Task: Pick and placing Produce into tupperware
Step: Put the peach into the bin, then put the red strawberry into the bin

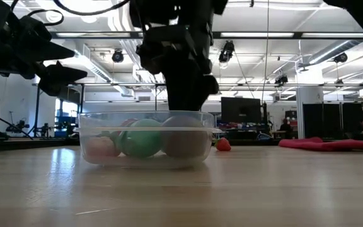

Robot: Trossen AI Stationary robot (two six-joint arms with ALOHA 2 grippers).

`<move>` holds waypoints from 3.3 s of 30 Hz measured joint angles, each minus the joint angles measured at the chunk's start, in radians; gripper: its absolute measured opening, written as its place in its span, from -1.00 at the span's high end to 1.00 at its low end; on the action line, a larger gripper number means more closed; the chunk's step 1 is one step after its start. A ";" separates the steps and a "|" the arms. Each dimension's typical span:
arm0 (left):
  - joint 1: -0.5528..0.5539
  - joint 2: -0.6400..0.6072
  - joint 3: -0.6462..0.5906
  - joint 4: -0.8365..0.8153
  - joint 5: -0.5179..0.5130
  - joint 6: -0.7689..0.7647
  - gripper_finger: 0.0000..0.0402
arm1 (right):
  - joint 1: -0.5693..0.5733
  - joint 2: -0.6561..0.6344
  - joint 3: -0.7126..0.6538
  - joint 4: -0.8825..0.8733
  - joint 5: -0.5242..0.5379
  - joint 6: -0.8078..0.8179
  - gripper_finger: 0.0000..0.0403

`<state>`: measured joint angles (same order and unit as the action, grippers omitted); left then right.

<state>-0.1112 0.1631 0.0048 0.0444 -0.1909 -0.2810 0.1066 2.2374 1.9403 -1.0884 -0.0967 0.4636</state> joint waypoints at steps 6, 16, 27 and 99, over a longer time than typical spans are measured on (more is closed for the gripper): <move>0.000 0.000 0.000 0.000 0.000 0.000 -0.47 | -0.034 -0.027 0.125 -0.088 0.203 -0.035 -0.24; 0.000 0.002 0.000 0.000 0.000 0.000 -0.47 | -0.305 -0.043 0.039 -0.255 0.170 0.056 -0.26; 0.000 0.000 0.000 0.001 -0.016 0.000 -0.47 | -0.389 -0.043 -0.142 -0.148 0.119 0.063 -0.26; 0.000 0.026 0.000 0.005 -0.075 0.000 -0.47 | -0.400 0.024 0.220 0.083 -0.023 -0.074 -0.28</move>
<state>-0.1116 0.1887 0.0048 0.0491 -0.2657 -0.2810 -0.2934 2.2616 2.1606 -1.0053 -0.1198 0.3897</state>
